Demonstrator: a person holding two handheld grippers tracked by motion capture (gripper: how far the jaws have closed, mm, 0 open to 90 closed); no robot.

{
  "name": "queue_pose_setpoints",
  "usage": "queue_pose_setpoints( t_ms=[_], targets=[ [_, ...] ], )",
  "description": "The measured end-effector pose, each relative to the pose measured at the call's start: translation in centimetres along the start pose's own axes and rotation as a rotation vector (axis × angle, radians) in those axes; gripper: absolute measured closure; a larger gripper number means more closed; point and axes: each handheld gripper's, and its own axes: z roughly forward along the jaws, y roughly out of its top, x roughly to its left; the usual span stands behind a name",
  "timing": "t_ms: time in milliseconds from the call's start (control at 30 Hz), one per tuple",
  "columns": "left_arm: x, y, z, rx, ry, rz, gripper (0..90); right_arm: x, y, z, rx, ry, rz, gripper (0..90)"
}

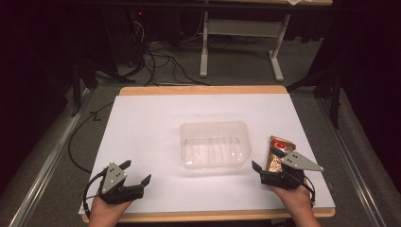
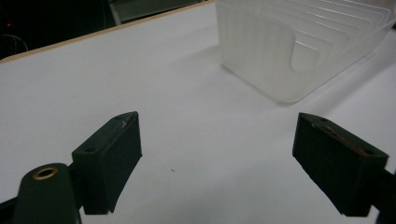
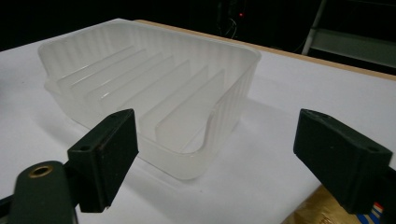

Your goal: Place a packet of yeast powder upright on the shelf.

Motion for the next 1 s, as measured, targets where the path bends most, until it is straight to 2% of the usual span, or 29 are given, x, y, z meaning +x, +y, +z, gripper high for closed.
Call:
queue_pose_setpoints(
  t_ms=[167, 200, 267, 300, 333, 367, 400, 500, 533, 600, 633, 667, 700, 733, 767, 933, 1000],
  targets=[
    [0.1, 0.4, 0.4, -0.002, 0.011, -0.005, 17.4, -0.8, -0.5, -0.6, 0.012, -0.040, 0.026, 16.9],
    [0.1, 0.5, 0.7, 0.003, 0.009, -0.005, 17.7, -1.6, -0.7, -1.2, 0.010, -0.066, 0.045, 22.0],
    [0.1, 0.7, 0.9, 0.003, 0.002, -0.009, 18.7, -2.6, -1.1, -1.9, 0.000, -0.097, 0.053, 32.9],
    [0.1, 0.7, 0.9, 0.003, 0.002, -0.009, 19.6, -2.6, -1.1, -1.9, 0.000, -0.097, 0.053, 32.9],
    [0.1, 0.7, 1.0, 0.003, 0.000, -0.011, 19.6, -3.2, -1.2, -2.2, 0.002, -0.119, 0.056, 37.5],
    [0.1, 0.8, 1.1, 0.004, 0.001, -0.012, 20.6, -3.9, -1.4, -2.5, 0.010, -0.141, 0.069, 44.2],
    [0.0, 0.9, 1.2, 0.003, -0.003, -0.017, 22.4, -5.5, -1.9, -3.0, 0.028, -0.175, 0.086, 54.2],
    [0.1, 0.9, 1.2, -0.001, -0.008, -0.021, 26.1, -7.1, -2.3, -3.1, 0.047, -0.222, 0.123, 62.0],
    [0.1, 0.9, 1.2, -0.003, -0.007, -0.023, 26.1, -7.1, -2.3, -3.1, 0.047, -0.222, 0.123, 62.0],
    [0.2, 0.9, 1.1, -0.009, 0.003, -0.027, 28.9, -8.9, -2.9, -2.5, 0.096, -0.262, 0.167, 71.6],
    [0.2, 0.9, 1.1, -0.009, 0.003, -0.027, 29.5, -8.9, -2.9, -2.5, 0.096, -0.262, 0.167, 71.6],
    [0.2, 0.9, 1.0, -0.015, 0.009, -0.029, 29.5, -9.5, -3.1, -2.2, 0.117, -0.275, 0.190, 75.7],
    [0.2, 0.9, 1.0, -0.015, 0.012, -0.031, 29.6, -9.9, -3.4, -2.0, 0.140, -0.287, 0.206, 80.7],
    [0.2, 0.7, 1.0, -0.011, 0.014, -0.033, 29.5, -10.9, -3.8, -1.4, 0.192, -0.299, 0.219, 89.9],
    [0.2, 0.7, 1.0, -0.011, 0.014, -0.033, 29.5, -10.9, -3.8, -1.4, 0.192, -0.299, 0.219, 89.9],
    [0.0, 0.6, 1.2, -0.001, 0.012, -0.024, 29.1, -12.3, -4.3, -0.5, 0.286, -0.327, 0.261, 90.0],
    [-0.2, 0.7, 1.1, -0.002, 0.011, -0.015, 28.9, -12.5, -4.7, -0.3, 0.319, -0.323, 0.254, 90.0]
  ],
)
